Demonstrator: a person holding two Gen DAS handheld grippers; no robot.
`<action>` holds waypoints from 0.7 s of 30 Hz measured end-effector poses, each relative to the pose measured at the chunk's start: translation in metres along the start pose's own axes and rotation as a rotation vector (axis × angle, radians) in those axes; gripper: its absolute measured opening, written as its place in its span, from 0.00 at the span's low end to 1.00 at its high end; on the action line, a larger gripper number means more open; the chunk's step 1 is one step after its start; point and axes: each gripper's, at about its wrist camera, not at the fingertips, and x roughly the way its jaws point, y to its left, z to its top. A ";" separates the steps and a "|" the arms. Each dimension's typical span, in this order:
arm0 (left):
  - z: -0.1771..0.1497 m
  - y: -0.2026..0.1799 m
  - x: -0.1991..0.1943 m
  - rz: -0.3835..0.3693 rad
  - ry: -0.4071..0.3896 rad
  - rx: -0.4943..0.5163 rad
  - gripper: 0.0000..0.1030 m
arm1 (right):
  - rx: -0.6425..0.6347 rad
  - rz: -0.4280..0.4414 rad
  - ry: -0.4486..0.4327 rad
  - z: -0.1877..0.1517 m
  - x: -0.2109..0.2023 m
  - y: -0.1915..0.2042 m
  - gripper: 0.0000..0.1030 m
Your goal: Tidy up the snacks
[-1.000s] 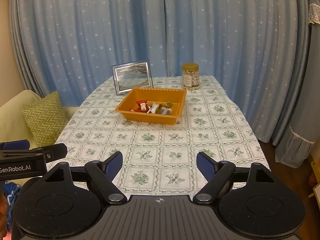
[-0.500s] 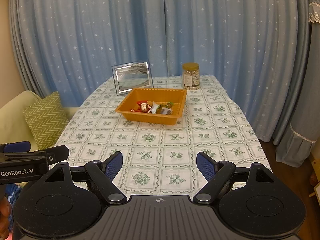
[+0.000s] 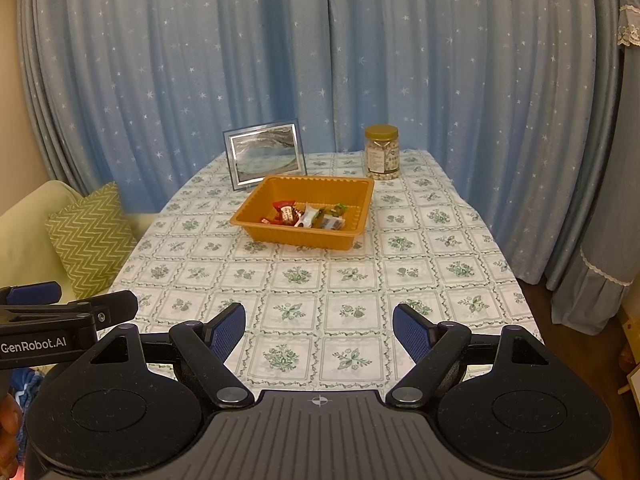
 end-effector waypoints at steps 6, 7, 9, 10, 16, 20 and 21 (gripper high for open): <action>0.001 -0.001 0.002 -0.002 0.003 0.003 1.00 | -0.001 0.000 0.000 0.000 0.000 0.000 0.78; 0.001 -0.001 0.002 -0.002 0.003 0.003 1.00 | -0.001 0.000 0.000 0.000 0.000 0.000 0.78; 0.001 -0.001 0.002 -0.002 0.004 0.002 1.00 | 0.001 0.000 0.000 0.000 0.000 0.000 0.78; 0.001 -0.001 0.002 -0.002 0.005 0.001 1.00 | 0.000 0.001 0.001 0.000 0.000 0.000 0.78; 0.000 0.000 0.002 -0.002 0.005 0.002 1.00 | 0.001 0.001 0.001 0.000 0.001 -0.001 0.78; -0.001 0.000 0.002 -0.003 0.006 0.003 1.00 | 0.002 0.001 0.001 -0.001 0.001 0.000 0.78; -0.001 0.000 0.002 -0.003 0.006 0.004 1.00 | 0.003 0.002 0.002 -0.001 0.001 0.000 0.78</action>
